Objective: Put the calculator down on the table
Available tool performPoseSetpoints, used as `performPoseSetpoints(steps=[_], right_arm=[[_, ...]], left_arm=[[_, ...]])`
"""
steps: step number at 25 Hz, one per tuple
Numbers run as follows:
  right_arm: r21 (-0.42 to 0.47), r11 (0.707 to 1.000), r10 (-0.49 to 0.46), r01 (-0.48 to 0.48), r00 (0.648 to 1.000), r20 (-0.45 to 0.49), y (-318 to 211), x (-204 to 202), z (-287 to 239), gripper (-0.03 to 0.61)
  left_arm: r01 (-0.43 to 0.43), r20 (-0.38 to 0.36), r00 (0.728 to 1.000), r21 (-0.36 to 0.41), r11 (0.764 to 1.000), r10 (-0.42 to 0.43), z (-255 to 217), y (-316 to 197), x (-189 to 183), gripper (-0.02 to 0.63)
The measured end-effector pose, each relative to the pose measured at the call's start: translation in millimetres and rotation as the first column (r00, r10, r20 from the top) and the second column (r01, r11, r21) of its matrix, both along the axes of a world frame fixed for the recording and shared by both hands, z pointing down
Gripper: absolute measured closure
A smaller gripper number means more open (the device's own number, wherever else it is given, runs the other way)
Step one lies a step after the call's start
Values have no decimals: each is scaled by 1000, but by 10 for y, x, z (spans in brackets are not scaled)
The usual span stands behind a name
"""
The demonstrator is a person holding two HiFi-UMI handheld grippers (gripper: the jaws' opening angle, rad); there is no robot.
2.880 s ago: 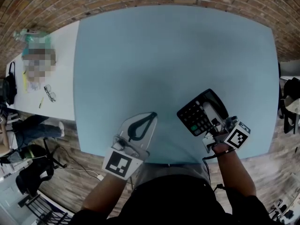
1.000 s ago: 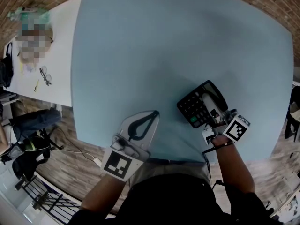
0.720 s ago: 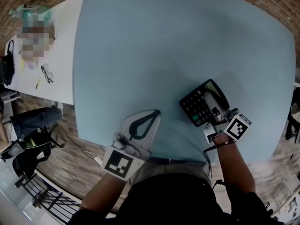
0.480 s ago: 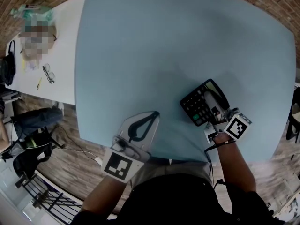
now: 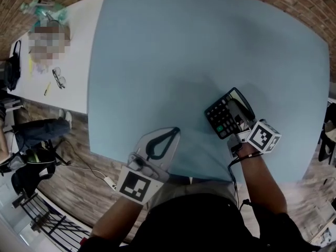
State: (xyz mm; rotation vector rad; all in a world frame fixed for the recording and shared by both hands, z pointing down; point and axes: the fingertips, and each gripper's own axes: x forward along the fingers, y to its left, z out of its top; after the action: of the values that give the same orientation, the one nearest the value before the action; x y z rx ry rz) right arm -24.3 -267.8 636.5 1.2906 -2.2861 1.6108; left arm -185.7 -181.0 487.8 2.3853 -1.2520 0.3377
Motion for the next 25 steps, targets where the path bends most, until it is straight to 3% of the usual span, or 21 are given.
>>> performPoseSetpoints(steps=[4, 12, 15, 25], right_arm=[[-48, 999, 21, -20, 1000, 19, 39, 8, 82, 443], [-59, 998, 10, -14, 998, -63, 48, 50, 115, 434], [-81, 997, 11, -19, 996, -87, 66, 100, 162, 387], [-82, 997, 4, -13, 993, -114, 82, 95, 164, 350]], left_arm=[[4, 2, 1000, 11, 1000, -4, -78, 14, -5, 611], [-3, 10, 1000, 12, 1000, 3, -24, 137, -10, 611], [2, 5, 1000, 19, 1000, -2, -30, 141, -18, 611], [8, -13, 1000, 22, 1000, -8, -49, 164, -72, 611]])
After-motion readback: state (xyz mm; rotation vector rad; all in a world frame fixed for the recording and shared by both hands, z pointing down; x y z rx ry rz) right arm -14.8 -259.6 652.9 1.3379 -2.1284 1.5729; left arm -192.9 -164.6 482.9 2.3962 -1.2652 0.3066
